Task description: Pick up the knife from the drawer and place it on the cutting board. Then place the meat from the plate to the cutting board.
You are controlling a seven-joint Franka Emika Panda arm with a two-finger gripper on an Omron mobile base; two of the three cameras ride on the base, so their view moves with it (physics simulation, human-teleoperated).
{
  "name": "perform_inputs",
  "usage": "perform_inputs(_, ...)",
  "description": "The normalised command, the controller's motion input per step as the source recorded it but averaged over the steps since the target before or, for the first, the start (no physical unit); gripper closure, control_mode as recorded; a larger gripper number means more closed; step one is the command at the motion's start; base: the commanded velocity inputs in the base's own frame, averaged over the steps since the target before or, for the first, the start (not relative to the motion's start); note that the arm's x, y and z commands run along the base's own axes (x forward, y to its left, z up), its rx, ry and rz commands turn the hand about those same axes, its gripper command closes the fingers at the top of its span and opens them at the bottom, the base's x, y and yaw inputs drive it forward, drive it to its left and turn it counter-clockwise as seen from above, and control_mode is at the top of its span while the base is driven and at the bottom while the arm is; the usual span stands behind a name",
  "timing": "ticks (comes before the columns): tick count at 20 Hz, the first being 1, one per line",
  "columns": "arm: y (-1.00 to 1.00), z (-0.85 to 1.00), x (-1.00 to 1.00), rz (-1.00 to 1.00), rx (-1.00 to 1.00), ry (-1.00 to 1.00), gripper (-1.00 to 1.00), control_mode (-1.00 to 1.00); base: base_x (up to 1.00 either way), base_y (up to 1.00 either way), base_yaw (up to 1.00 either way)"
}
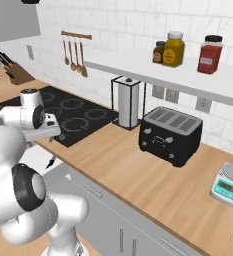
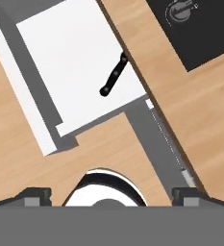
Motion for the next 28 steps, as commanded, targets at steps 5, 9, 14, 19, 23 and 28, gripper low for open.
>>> perform_inputs(5,0.77,-0.78,0.01,0.00,-0.16,0.00,-1.00,-1.00,0.00,0.00,0.00)
perform_inputs(9,0.53,-0.55,0.21,-0.03,-0.09,0.10,-1.00,-1.00,0.00,0.00,0.00)
perform_inputs(14,0.38,-0.49,0.11,-0.05,-0.03,0.11,-1.00,-1.00,0.00,0.00,0.00)
perform_inputs(19,0.18,-0.60,0.00,-0.01,0.00,0.05,-1.00,-1.00,0.00,0.00,0.00)
perform_inputs(23,0.15,-0.61,0.00,0.00,0.00,0.00,-1.00,-1.00,0.00,0.00,0.00)
perform_inputs(28,0.12,-0.45,-0.12,0.00,0.00,0.00,-1.00,-1.00,0.00,0.00,0.00)
